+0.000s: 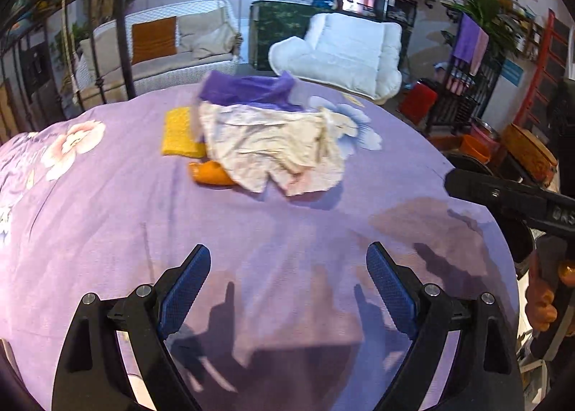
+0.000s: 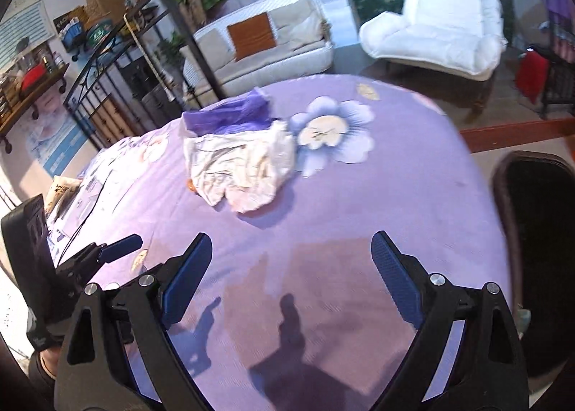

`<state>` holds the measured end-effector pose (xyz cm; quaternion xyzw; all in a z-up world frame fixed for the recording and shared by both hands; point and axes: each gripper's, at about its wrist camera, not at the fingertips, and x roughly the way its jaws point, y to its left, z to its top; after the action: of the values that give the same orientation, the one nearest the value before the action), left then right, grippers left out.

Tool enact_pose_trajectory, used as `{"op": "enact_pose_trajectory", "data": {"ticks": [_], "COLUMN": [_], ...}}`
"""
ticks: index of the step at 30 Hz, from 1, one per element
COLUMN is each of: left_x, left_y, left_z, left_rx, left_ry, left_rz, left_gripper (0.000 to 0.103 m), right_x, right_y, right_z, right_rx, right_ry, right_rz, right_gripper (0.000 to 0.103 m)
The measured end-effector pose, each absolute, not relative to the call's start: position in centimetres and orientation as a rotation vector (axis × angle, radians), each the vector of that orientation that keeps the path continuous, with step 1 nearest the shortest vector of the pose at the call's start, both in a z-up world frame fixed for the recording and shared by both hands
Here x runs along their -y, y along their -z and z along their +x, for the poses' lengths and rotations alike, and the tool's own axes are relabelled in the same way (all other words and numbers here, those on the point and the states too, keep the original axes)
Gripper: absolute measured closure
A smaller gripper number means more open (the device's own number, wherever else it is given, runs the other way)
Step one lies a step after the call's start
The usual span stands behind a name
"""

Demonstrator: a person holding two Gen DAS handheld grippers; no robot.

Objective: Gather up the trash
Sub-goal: 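Grasp the purple plastic bag with the left tool while the right tool grasps the crumpled beige paper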

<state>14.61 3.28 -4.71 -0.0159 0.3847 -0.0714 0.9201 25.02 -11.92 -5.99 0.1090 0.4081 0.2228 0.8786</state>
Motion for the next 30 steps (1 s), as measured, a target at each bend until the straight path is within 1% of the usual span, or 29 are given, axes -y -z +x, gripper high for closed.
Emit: {"op": "enact_pose_trajectory", "data": {"ticks": [5, 8, 11, 14, 16, 18, 19, 22, 30], "left_x": [-6.4, -7.8, -8.8, -9.8, -10.2, -10.3, -10.3, -10.2, -10.2], "left_y": [4.5, 4.5, 4.5, 4.6, 4.7, 4.8, 4.7, 4.3, 2.5], "left_z": [15.4, 16.0, 16.7, 17.6, 18.4, 19.0, 19.2, 19.9, 23.2], "left_rx": [-0.779, -0.777, -0.774, -0.772, -0.773, -0.773, -0.77, -0.753, -0.68], "left_ry": [0.106, 0.092, 0.083, 0.086, 0.095, 0.097, 0.099, 0.112, 0.139], "left_rz": [-0.073, -0.085, -0.086, -0.113, -0.13, -0.129, -0.124, -0.115, -0.075], "left_gripper": [0.015, 0.015, 0.015, 0.015, 0.015, 0.015, 0.015, 0.015, 0.015], "right_x": [8.4, 7.2, 6.6, 6.2, 5.8, 5.5, 5.5, 5.7, 9.0], "right_y": [7.5, 8.9, 10.4, 11.2, 11.8, 11.8, 11.5, 10.5, 7.6], "right_z": [29.8, 33.0, 35.4, 36.7, 37.0, 36.9, 36.4, 34.9, 29.7], "right_rx": [-0.914, -0.953, -1.008, -1.031, -1.046, -1.046, -1.034, -1.006, -0.932], "right_ry": [-0.496, -0.482, -0.476, -0.478, -0.493, -0.517, -0.514, -0.526, -0.506], "right_rz": [0.231, 0.265, 0.332, 0.363, 0.362, 0.358, 0.337, 0.301, 0.221], "right_gripper": [0.014, 0.019, 0.027, 0.044, 0.071, 0.082, 0.085, 0.088, 0.088]}}
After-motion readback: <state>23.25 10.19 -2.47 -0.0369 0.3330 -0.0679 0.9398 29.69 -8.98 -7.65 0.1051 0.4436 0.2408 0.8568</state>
